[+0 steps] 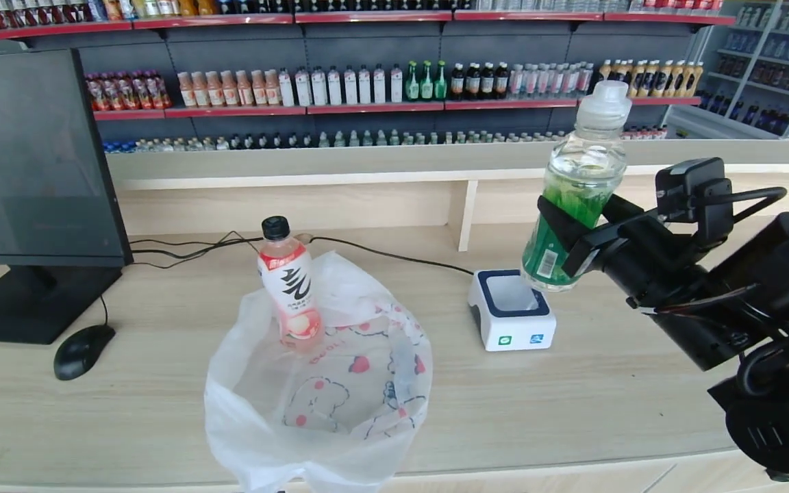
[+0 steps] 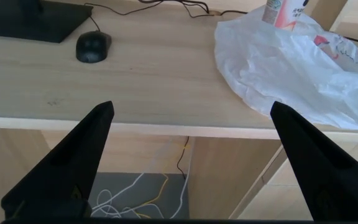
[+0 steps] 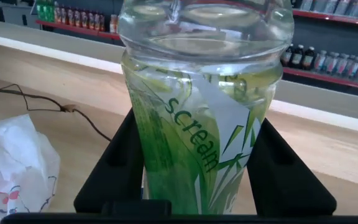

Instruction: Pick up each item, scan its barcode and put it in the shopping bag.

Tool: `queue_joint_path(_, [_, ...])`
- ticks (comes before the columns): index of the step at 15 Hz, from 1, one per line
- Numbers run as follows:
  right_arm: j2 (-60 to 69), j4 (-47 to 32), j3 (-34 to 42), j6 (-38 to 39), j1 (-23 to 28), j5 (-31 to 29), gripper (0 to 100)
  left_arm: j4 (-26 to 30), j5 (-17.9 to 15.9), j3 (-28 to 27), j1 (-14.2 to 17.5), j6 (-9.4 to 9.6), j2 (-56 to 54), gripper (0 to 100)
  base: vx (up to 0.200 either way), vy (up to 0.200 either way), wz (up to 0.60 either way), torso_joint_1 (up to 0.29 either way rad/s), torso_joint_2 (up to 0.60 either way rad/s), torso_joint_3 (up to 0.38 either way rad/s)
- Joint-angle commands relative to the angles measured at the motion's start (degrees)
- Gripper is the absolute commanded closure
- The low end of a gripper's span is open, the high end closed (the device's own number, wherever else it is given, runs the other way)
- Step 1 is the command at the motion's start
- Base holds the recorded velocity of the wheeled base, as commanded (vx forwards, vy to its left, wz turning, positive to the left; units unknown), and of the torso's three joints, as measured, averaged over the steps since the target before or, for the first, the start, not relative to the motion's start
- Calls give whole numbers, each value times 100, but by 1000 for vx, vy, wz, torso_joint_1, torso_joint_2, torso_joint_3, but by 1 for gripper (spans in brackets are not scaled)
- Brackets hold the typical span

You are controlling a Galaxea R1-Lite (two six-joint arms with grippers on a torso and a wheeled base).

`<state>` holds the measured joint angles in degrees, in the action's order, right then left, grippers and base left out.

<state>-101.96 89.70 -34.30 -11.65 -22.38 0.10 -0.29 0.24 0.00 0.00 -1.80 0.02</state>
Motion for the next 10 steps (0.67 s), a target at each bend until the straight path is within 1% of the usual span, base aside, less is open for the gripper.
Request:
queue_joint_path(1, [18, 30, -76, -21, -108, -19, 100, 3, 2, 0, 0, -4, -2, 0, 0, 0, 0, 0, 0, 0])
queue_joint_path(6, [-131, 30, -296, -399, -161, 17, 100, -6, 2, 0, 0, -4, 6, 0, 0, 0, 0, 0, 0, 0])
queue_joint_path(8, [-219, 30, -454, -1111, -205, 254, 100, -15, 2, 0, 0, 5, 6, 0, 0, 0, 0, 0, 0, 0])
queue_joint_path(10, [-245, 30, -595, -1867, -223, 729, 100, -15, 2, 0, 0, 5, -2, 0, 0, 0, 0, 0, 0, 0])
